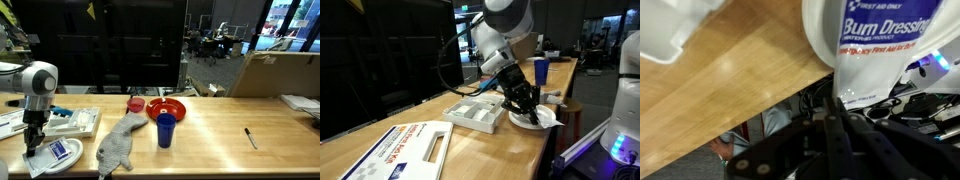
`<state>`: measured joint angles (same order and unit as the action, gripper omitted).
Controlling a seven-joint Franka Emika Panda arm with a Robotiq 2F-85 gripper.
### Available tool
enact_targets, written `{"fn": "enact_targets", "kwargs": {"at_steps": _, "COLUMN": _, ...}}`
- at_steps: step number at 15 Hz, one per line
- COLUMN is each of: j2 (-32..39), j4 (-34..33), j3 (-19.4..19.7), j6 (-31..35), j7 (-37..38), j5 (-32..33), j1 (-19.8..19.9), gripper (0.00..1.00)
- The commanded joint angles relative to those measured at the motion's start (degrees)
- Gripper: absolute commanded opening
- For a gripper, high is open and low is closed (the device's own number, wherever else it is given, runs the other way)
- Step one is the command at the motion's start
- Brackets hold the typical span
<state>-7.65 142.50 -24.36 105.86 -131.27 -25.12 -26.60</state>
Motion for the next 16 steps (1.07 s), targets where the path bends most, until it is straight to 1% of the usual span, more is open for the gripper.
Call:
{"fn": "enact_targets", "kwargs": {"at_steps": 1, "j2": -3.7, "j4": -0.9, "j3": 0.7, "j6": -2.2, "j7": 0.5, "j5": 3.2, "j1": -0.2, "gripper": 0.0}}
{"fn": "enact_targets", "kwargs": {"at_steps": 4, "j2": -4.4, "j4": -2.1, "j3": 1.1, "j6": -3.7, "j7": 2.2, "j5": 6.1, "j1": 0.0, "gripper": 0.0}}
{"fn": "enact_targets", "kwargs": {"at_steps": 8, "j2": -4.3, "j4": -4.7, "j3": 1.2, "j6": -6.1, "j7": 6.5, "j5": 12.5, "j1": 0.2, "gripper": 0.0}}
{"fn": "enact_targets", "kwargs": {"at_steps": 11, "j2": -2.9, "j4": -8.1, "j3": 0.9, "j6": -8.5, "j7": 8.5, "j5": 16.7, "j1": 0.0, "gripper": 0.0}}
{"fn": "enact_targets", "kwargs": {"at_steps": 16, "j2": 0.4, "j4": -14.2, "j3": 0.3, "j6": -12.6, "j7": 9.5, "j5": 21.4, "j1": -0.1, "gripper": 0.0}}
